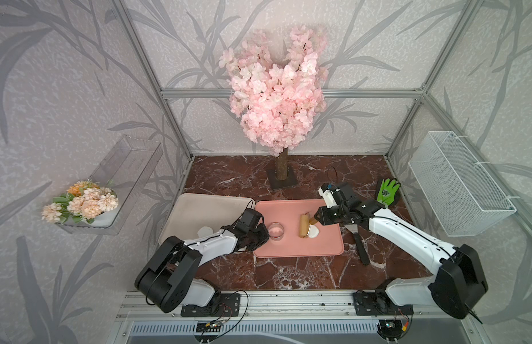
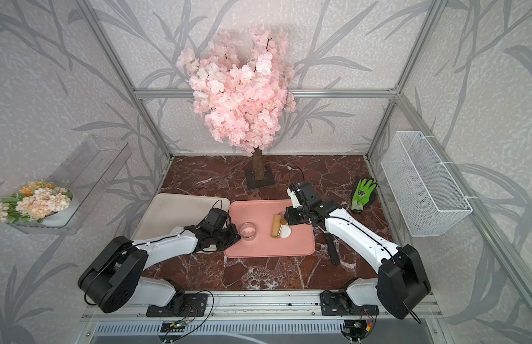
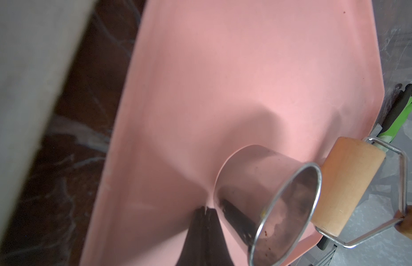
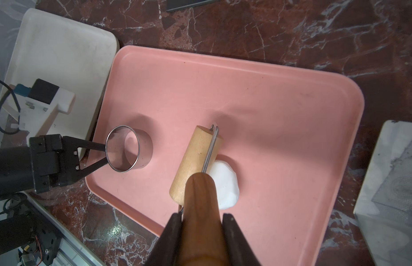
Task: Roll out the dumpling wrappers from the dough
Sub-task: Flatten out the dough on the work surface.
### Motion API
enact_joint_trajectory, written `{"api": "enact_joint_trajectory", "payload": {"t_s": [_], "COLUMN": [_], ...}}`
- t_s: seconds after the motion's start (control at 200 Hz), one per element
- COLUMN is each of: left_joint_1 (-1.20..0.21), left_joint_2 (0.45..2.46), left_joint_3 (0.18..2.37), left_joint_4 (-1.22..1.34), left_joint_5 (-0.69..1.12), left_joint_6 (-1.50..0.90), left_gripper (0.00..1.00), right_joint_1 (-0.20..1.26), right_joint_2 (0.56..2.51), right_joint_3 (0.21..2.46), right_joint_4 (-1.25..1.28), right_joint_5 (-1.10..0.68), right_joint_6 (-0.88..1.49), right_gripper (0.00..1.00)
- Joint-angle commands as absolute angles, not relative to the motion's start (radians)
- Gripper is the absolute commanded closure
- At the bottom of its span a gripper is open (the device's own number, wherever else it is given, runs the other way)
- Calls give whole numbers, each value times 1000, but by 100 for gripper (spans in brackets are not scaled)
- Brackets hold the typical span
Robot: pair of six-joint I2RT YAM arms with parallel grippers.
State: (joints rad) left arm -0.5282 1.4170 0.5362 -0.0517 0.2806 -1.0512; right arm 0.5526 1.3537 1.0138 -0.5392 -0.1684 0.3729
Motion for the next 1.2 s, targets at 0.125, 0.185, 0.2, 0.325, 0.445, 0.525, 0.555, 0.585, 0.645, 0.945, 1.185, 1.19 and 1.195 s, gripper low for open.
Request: {"api": "enact_joint_trajectory", "payload": {"t_s": [0.125, 0.185, 0.2, 0.325, 0.445, 0.525, 0.555, 0.585, 0.645, 0.945, 1.185, 1.19, 1.195], "left_joint_1": [-525, -525, -526, -525, -525, -523, -523, -525, -524, -522, -522, -522, -522], "left_joint_2": [1450, 1449, 1450, 1451, 1458, 1470, 1472, 1472, 1468, 1481, 1475, 1475, 1475], "left_joint_3": [494, 494, 494, 491, 494, 508, 510, 511, 509, 509, 514, 514, 514], "left_joint_4": [-156, -158, -159, -154, -155, -170, -169, -173, -177, -186, -194, -195, -194], "left_joint_5": [242, 239, 239, 241, 244, 238, 242, 243, 240, 231, 226, 227, 225], "left_joint_6": [-1054, -1051, -1051, -1052, -1051, -1044, -1043, -1044, -1045, -1044, -1037, -1037, -1037], "left_gripper": [100, 100, 100, 100, 100, 100, 100, 100, 100, 100, 100, 100, 100], "right_joint_1": [554, 552, 552, 548, 541, 538, 536, 532, 522, 478, 493, 495, 496], "right_joint_2": [1244, 1212, 1208, 1193, 1204, 1230, 1238, 1242, 1236, 1187, 1158, 1157, 1156], "right_joint_3": [1085, 1054, 1047, 978, 909, 887, 889, 892, 893, 889, 978, 981, 983], "right_joint_4": [-596, -605, -610, -640, -619, -621, -635, -652, -665, -687, -678, -677, -676], "right_joint_5": [-131, -95, -87, -30, -7, 27, 46, 62, 81, 81, -3, -5, -7], "right_joint_6": [364, 347, 342, 316, 315, 325, 330, 335, 336, 324, 332, 333, 333], "right_gripper": [100, 100, 100, 100, 100, 100, 100, 100, 100, 100, 100, 100, 100]}}
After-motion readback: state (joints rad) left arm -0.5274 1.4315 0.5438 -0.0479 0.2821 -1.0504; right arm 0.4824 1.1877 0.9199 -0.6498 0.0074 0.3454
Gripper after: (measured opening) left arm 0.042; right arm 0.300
